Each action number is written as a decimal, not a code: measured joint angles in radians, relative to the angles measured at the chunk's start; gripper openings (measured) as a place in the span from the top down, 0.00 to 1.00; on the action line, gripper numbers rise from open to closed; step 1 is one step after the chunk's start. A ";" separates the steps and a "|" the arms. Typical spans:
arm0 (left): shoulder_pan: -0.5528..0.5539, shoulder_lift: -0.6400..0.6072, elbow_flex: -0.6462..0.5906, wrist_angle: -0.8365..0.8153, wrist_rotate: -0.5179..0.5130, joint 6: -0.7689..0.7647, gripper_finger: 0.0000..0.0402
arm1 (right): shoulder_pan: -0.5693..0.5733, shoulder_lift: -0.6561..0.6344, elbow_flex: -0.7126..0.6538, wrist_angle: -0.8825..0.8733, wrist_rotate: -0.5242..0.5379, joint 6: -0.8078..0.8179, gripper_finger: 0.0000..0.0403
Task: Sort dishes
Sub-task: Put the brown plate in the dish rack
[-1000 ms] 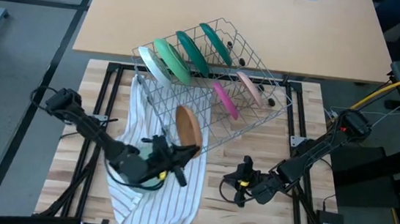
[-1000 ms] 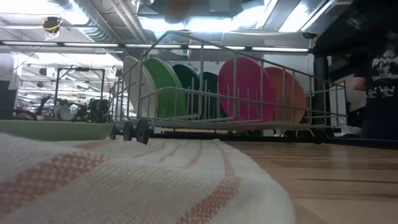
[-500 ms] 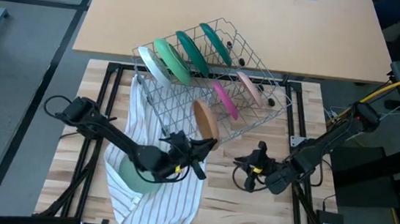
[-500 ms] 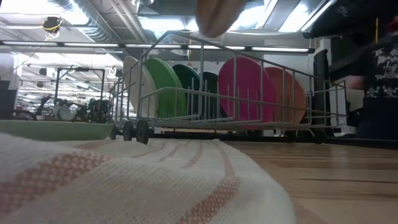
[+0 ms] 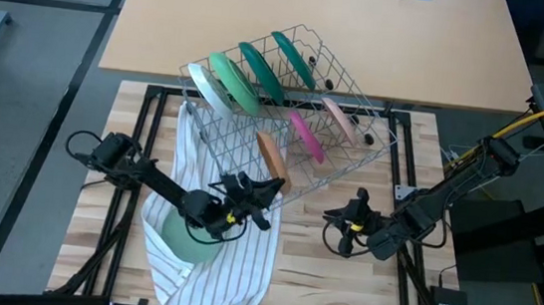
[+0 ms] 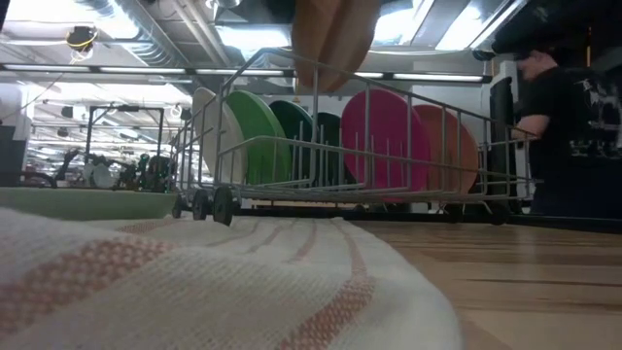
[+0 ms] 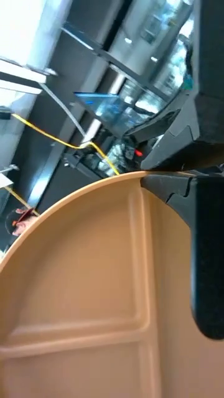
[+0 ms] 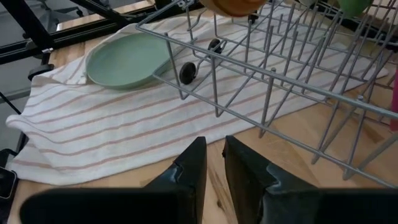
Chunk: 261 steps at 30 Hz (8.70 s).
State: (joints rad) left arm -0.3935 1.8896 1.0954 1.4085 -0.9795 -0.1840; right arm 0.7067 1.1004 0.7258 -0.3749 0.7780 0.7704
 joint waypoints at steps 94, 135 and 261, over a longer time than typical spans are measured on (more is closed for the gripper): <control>0.001 -0.003 -0.325 -0.058 -0.293 -0.565 0.59 | 0.000 0.001 0.000 0.006 -0.038 -0.016 0.84; -0.103 -0.087 -0.449 -0.060 -0.327 -0.504 0.51 | -0.001 0.005 0.000 0.002 0.180 -0.020 0.84; -0.132 -0.102 -0.367 0.090 -0.592 -0.171 0.56 | -0.229 0.174 0.002 -0.037 0.121 -0.722 0.90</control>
State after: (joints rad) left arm -0.5256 1.7874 0.7288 1.4986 -1.5713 -0.3550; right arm 0.4774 1.2747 0.7273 -0.4118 0.8990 0.0482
